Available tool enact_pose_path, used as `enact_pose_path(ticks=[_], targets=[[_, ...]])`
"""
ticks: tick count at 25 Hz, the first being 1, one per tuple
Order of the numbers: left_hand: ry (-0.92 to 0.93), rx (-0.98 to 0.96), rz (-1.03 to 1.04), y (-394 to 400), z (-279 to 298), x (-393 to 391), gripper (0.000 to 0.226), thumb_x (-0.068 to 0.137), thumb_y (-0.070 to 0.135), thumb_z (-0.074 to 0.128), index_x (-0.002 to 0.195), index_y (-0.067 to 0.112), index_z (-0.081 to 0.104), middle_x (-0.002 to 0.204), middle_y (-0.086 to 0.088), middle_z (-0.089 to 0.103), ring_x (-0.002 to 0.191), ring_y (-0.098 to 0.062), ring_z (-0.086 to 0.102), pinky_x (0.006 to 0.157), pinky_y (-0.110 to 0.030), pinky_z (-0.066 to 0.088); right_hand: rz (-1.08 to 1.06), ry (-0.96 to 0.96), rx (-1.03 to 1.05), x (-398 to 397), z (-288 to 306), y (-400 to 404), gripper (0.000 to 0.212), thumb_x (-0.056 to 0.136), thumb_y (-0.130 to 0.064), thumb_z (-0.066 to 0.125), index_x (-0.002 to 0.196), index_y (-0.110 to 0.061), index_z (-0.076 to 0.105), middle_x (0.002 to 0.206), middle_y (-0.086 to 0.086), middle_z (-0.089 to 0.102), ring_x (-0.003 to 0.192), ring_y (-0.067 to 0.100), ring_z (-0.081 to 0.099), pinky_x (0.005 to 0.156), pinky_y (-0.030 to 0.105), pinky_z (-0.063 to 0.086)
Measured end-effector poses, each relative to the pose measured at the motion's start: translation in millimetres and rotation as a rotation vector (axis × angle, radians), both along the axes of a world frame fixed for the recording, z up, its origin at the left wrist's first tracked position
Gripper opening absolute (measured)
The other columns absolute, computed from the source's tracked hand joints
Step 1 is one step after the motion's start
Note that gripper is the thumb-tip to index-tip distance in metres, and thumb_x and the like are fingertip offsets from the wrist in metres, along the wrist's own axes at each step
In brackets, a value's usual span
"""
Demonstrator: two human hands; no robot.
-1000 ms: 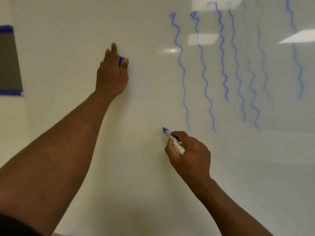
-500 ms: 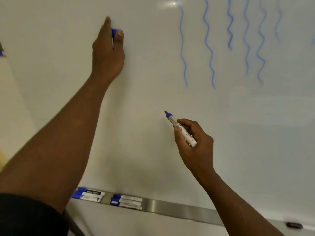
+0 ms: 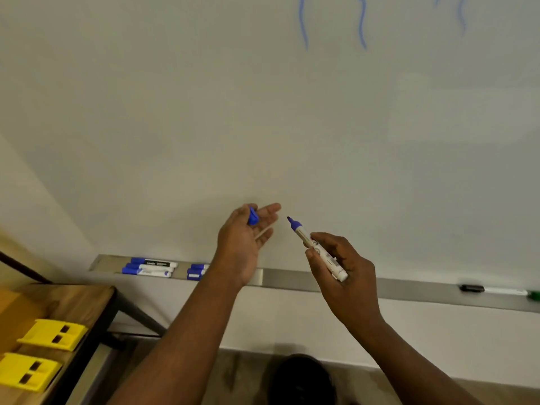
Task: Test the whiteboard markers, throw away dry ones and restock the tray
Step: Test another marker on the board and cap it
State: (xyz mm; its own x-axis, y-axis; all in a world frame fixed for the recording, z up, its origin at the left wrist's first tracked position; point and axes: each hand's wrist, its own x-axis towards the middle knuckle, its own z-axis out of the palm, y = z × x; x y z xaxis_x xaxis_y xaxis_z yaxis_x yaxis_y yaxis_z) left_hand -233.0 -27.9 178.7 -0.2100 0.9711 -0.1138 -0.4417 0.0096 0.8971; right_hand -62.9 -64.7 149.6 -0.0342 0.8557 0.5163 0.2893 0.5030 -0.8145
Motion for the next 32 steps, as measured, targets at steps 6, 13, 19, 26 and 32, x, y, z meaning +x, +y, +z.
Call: enact_pose_path(ticks=[6, 13, 19, 26, 32], targets=[[-0.218, -0.194, -0.147, -30.3, -49.1, 31.2, 0.030, 0.105, 0.036, 0.025, 0.111, 0.015, 0.045, 0.113, -0.012, 0.071, 0.109, -0.028, 0.066, 0.100, -0.043, 0.045, 0.014, -0.167, -0.057, 14.1, -35.4, -28.0, 0.021, 0.086, -0.038, 0.063, 0.107, -0.038, 0.060, 0.086, -0.030, 0.063, 0.073, 0.002, 0.063, 0.060, 0.005, 0.043], [-0.356, -0.225, -0.116, -42.2, -71.6, 46.1, 0.032, 0.105, 0.035, 0.026, 0.120, 0.022, 0.052, 0.117, -0.012, 0.069, 0.113, -0.034, 0.063, 0.102, -0.050, 0.044, 0.023, -0.204, -0.110, 17.8, -59.0, -38.0, 0.034, 0.084, -0.051, 0.053, 0.107, -0.029, 0.065, 0.091, -0.023, 0.065, 0.079, 0.003, 0.062, 0.065, 0.007, 0.047], [-0.227, -0.225, -0.108, -46.2, -77.7, 48.6, 0.037, 0.105, 0.034, 0.025, 0.125, 0.017, 0.052, 0.115, -0.009, 0.070, 0.108, -0.030, 0.066, 0.097, -0.047, 0.049, 0.032, -0.229, -0.141, 21.7, -65.7, -40.4, 0.043, 0.083, -0.054, 0.052, 0.110, -0.024, 0.067, 0.096, -0.020, 0.066, 0.076, 0.002, 0.064, 0.070, 0.010, 0.051], [-0.060, -0.208, -0.145, -54.9, -81.2, 51.1, 0.033, 0.105, 0.027, 0.029, 0.112, 0.013, 0.058, 0.106, -0.015, 0.072, 0.099, -0.030, 0.067, 0.086, -0.038, 0.051, 0.023, -0.260, -0.148, 23.8, -65.9, -42.3, 0.042, 0.085, -0.047, 0.059, 0.114, -0.019, 0.067, 0.097, -0.009, 0.071, 0.074, 0.005, 0.065, 0.069, 0.015, 0.053], [-0.092, -0.252, -0.083, -60.7, -90.3, 55.7, 0.030, 0.105, 0.023, 0.032, 0.106, 0.013, 0.060, 0.093, -0.015, 0.073, 0.092, -0.026, 0.069, 0.082, -0.034, 0.052, 0.064, -0.235, -0.166, 19.4, -72.8, -50.8, 0.028, 0.088, -0.031, 0.060, 0.111, -0.017, 0.066, 0.085, -0.020, 0.062, 0.073, -0.008, 0.061, 0.059, 0.005, 0.045]])
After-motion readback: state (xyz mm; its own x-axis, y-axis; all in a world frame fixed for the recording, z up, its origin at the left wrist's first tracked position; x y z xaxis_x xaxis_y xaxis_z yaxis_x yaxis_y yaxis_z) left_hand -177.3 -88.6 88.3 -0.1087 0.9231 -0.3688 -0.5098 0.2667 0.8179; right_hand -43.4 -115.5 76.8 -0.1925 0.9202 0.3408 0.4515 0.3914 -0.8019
